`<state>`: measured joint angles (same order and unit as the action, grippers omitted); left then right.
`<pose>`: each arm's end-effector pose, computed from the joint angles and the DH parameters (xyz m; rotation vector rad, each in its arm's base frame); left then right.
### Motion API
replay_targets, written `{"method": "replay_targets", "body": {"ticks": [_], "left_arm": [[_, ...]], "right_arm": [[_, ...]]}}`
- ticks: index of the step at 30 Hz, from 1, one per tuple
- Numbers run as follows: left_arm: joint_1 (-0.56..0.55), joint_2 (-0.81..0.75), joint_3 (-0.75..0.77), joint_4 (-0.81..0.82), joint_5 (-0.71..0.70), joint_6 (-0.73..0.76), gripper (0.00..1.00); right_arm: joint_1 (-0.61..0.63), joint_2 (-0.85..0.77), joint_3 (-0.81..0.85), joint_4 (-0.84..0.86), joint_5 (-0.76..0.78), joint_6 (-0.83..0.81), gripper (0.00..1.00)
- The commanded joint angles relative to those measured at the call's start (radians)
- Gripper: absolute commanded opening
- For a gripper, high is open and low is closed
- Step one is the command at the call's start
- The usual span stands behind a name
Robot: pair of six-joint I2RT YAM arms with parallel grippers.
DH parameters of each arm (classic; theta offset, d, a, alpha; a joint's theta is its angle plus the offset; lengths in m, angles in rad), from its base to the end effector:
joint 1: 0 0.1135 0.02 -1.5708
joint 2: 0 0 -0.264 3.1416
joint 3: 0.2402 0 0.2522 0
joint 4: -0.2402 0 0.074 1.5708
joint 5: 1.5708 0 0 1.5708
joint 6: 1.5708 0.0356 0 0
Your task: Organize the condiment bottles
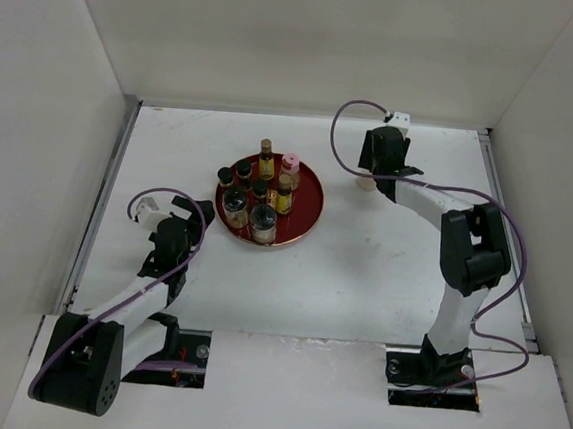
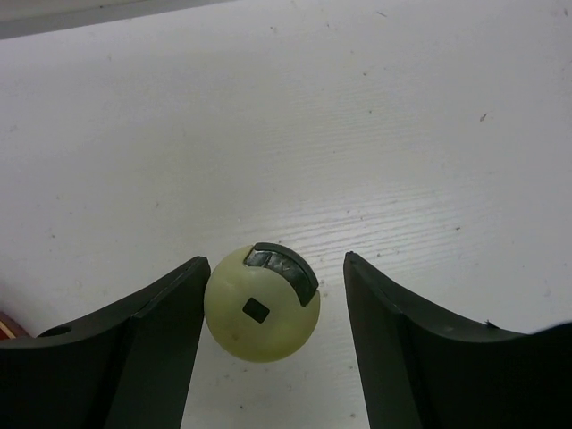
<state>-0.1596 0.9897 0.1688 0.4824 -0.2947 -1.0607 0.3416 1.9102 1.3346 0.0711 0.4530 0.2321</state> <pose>0.1871 -0.0196 0.1599 -1.0184 1.6416 -0.5458 0.4187 0.1323 0.2282 0.1625 2.0155 -0.1083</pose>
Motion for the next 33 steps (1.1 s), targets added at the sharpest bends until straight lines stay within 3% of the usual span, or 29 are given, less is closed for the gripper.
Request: {"method": "replay_targets", "body": {"ticks": [1,5,9,20,26,33], "left_arm": [[0.001,0.006,0.015,0.045,-0.006,0.013,1.0],[-0.001,0.007,0.02,0.047,-0.006,0.015,1.0],[0.002,0.02,0.02,0.047,-0.004,0.015,1.0],[0.024,-0.04,0.011,0.036,-0.035,0.042,1.0],[0.053,-0.085,-0.002,0.021,-0.075,0.059,1.0],[0.072,-0.123,-0.006,-0.007,-0.112,0.073,1.0]], "right_arm": [[-0.002,-0.002,0.041,-0.001,-0.033,0.006,0.68],[0.003,-0.019,0.025,0.009,-0.028,0.029,0.48],[0.012,-0.101,-0.037,0.044,-0.027,0.052,0.42],[0.24,-0.327,-0.193,0.121,-0.056,0.115,0.39],[0.36,-0.252,-0.126,0.142,-0.056,0.105,0.39],[0.386,-0.148,-0.068,0.139,-0.05,0.09,0.4]]}}
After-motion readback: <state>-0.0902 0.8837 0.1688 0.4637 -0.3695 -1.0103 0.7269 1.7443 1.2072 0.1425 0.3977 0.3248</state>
